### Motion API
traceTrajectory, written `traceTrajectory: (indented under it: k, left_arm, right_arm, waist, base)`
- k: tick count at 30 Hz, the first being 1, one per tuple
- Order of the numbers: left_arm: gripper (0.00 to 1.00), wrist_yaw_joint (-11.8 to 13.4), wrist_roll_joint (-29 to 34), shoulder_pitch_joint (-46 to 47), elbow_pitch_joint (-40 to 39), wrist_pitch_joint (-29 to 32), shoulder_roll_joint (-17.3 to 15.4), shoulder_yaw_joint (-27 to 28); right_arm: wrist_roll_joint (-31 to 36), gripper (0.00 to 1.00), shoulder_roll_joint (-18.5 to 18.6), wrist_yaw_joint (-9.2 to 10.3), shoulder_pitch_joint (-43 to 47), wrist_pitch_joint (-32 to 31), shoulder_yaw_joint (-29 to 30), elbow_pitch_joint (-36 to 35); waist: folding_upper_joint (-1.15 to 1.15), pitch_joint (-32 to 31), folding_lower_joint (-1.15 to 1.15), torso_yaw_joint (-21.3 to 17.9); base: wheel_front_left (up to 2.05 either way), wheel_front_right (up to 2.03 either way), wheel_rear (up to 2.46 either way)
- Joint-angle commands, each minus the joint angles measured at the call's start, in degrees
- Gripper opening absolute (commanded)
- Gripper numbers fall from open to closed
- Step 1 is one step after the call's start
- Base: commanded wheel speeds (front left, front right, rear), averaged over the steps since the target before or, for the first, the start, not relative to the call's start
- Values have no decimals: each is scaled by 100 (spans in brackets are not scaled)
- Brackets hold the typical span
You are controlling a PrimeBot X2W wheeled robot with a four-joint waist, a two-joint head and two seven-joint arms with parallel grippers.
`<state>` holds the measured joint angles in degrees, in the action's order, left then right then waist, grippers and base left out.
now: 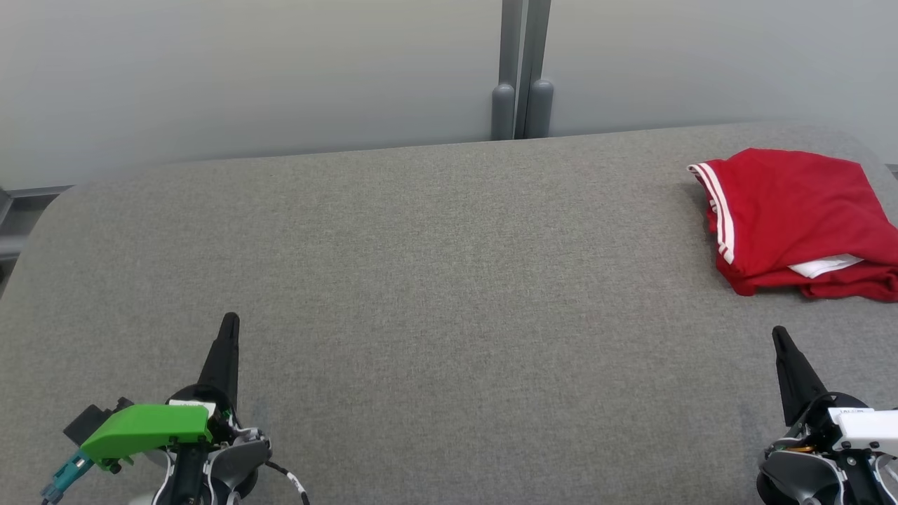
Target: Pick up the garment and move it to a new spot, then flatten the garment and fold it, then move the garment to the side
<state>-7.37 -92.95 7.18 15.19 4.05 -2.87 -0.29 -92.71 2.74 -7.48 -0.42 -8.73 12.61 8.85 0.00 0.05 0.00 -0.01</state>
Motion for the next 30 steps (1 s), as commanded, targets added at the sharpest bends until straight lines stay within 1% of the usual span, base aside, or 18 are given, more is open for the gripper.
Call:
traceTrajectory:
  k: [1, 30]
  left_arm:
    - [0, -28, -30, 82, -13, 19, 4, 14]
    - [0, -28, -32, 79, -13, 17, 2, 12]
  right_arm:
    - [-35, 0, 26, -2, -47, -18, 18, -30]
    - [-35, 0, 25, -2, -46, -17, 17, -30]
  waist:
    - [0, 0, 0, 0]
    - [0, 0, 0, 0]
  base:
    - [0, 0, 0]
    - [0, 0, 0]
